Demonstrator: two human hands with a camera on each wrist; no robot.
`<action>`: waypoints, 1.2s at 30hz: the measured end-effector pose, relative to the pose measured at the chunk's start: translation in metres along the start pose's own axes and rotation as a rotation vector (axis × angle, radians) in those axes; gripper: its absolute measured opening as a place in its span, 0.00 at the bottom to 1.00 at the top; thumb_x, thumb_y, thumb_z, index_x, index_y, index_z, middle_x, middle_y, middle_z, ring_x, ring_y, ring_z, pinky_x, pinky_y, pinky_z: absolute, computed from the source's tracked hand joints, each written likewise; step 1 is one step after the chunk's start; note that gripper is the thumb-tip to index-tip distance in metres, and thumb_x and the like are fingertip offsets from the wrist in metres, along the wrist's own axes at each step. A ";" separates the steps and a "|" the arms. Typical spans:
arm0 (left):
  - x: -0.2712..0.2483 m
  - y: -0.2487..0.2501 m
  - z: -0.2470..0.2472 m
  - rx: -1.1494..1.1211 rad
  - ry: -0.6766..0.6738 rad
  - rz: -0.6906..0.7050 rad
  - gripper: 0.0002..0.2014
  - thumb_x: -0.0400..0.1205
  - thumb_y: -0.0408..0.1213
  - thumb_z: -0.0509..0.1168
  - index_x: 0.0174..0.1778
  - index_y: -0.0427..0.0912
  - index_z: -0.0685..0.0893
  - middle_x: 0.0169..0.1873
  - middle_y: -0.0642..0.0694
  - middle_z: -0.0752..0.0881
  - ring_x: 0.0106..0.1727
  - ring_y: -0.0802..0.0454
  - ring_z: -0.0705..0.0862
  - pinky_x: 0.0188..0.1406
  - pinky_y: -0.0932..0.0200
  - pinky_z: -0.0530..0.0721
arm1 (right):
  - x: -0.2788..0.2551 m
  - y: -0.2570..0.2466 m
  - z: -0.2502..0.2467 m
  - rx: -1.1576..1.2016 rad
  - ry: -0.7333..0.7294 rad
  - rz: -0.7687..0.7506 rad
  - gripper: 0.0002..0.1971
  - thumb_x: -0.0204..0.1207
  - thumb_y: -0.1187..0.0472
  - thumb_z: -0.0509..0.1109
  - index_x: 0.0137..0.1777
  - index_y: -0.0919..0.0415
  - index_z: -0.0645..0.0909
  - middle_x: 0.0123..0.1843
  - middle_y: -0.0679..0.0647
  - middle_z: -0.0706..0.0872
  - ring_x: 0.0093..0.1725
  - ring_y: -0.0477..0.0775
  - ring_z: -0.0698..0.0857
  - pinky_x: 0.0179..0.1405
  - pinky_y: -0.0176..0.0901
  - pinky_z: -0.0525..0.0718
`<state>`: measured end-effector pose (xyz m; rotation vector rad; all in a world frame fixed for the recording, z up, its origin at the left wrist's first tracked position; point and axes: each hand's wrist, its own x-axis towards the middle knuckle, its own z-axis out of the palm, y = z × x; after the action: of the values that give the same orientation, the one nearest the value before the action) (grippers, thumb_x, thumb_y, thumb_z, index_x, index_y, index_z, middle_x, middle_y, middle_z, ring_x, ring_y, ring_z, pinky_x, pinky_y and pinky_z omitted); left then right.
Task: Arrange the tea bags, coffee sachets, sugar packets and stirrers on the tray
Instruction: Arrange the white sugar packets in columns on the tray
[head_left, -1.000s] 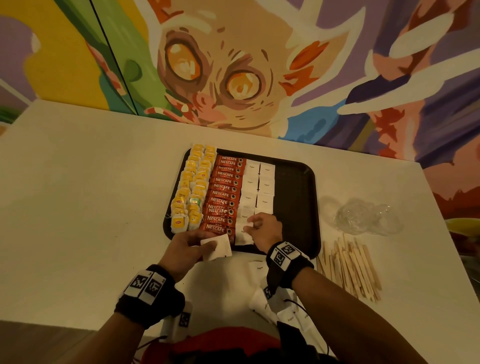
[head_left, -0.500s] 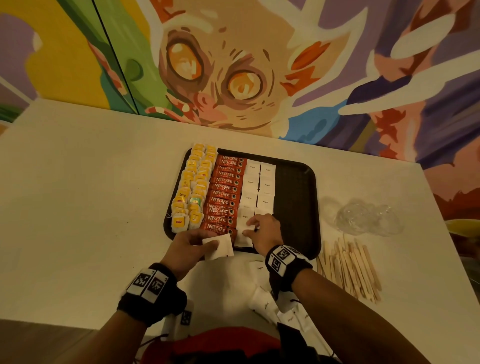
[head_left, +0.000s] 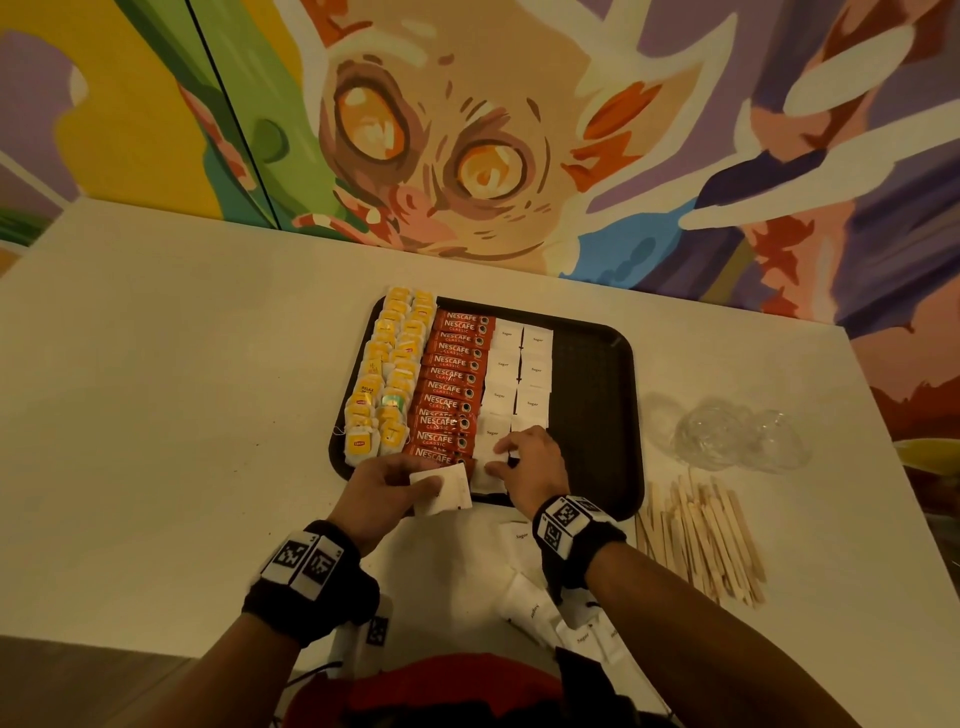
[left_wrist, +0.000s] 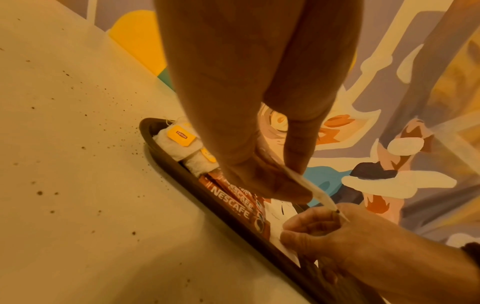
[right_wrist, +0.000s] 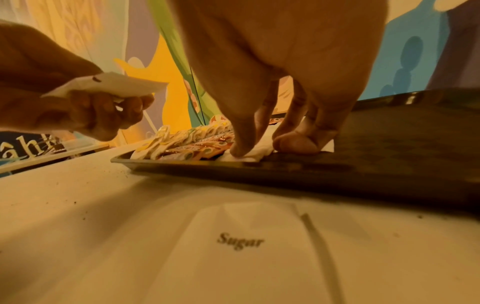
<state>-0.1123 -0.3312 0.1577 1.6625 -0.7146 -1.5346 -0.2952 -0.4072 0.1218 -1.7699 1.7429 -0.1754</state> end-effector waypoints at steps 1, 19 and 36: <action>0.001 0.000 0.000 -0.004 0.005 0.001 0.09 0.78 0.29 0.71 0.54 0.36 0.86 0.50 0.48 0.87 0.53 0.51 0.86 0.43 0.58 0.86 | 0.000 0.000 0.000 0.021 0.003 0.003 0.11 0.77 0.56 0.75 0.59 0.54 0.84 0.66 0.51 0.77 0.65 0.52 0.77 0.59 0.39 0.75; 0.012 0.007 0.012 0.179 -0.023 0.136 0.04 0.79 0.32 0.71 0.48 0.42 0.86 0.51 0.45 0.88 0.53 0.48 0.87 0.43 0.55 0.89 | -0.041 -0.008 -0.021 0.671 -0.197 -0.087 0.04 0.78 0.64 0.74 0.49 0.54 0.88 0.50 0.52 0.91 0.46 0.52 0.90 0.42 0.43 0.91; 0.010 0.025 0.022 0.191 0.000 0.260 0.06 0.78 0.28 0.71 0.44 0.44 0.86 0.46 0.50 0.87 0.47 0.57 0.87 0.35 0.67 0.87 | -0.052 0.006 -0.019 0.943 -0.233 0.075 0.06 0.77 0.71 0.73 0.47 0.65 0.77 0.52 0.63 0.88 0.41 0.55 0.91 0.48 0.53 0.91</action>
<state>-0.1309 -0.3571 0.1727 1.6312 -1.0603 -1.3153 -0.3156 -0.3649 0.1512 -0.9801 1.2288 -0.6152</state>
